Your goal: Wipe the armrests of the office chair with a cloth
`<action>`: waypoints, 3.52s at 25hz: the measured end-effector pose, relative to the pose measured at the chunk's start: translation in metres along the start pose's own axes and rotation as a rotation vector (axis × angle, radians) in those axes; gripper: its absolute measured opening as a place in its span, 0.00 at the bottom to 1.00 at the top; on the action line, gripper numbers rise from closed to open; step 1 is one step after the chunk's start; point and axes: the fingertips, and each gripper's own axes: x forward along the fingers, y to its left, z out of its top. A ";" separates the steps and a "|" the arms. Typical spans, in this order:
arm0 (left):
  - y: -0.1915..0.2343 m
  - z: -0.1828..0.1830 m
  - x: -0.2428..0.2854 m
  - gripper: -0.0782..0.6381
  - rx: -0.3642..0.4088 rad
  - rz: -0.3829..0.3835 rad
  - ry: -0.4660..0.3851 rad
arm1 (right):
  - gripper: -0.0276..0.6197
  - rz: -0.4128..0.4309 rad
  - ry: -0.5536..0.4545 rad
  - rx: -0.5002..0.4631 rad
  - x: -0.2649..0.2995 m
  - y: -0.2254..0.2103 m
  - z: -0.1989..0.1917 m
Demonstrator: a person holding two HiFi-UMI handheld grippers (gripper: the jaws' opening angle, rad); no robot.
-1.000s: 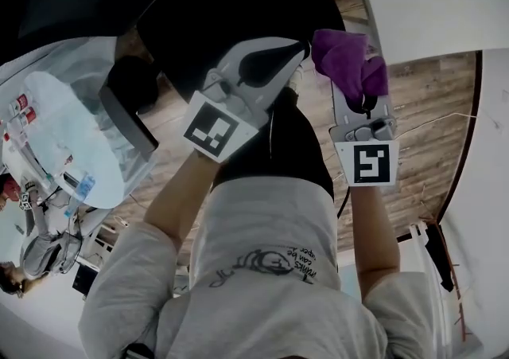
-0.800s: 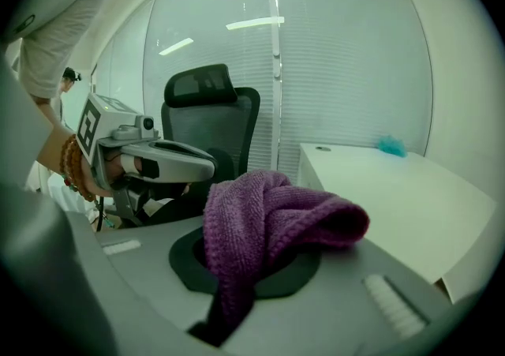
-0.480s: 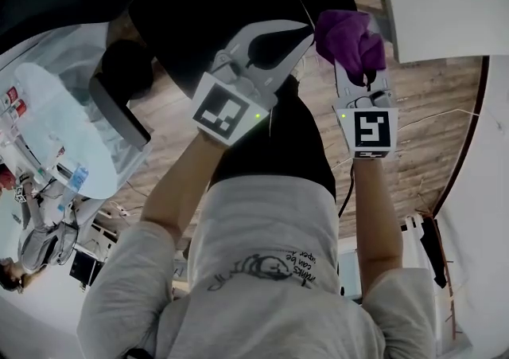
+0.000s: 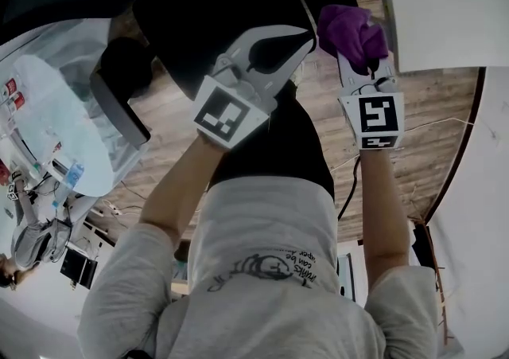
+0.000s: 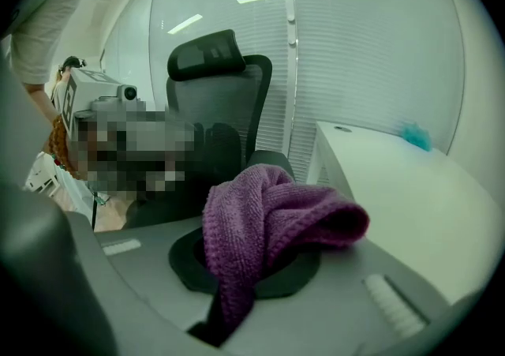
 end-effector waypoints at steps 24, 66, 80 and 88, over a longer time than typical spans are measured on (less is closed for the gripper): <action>0.014 0.012 -0.007 0.11 0.005 0.034 -0.010 | 0.09 0.098 0.095 -0.163 0.101 -0.032 0.079; 0.013 0.011 -0.006 0.11 0.004 0.025 -0.006 | 0.09 0.084 0.168 -0.104 -0.014 0.007 -0.018; 0.008 0.003 -0.007 0.11 -0.006 0.029 0.000 | 0.09 0.116 0.199 -0.141 -0.011 0.006 -0.018; 0.007 -0.001 -0.008 0.11 0.001 0.026 0.007 | 0.09 0.115 0.171 -0.194 0.029 -0.004 0.012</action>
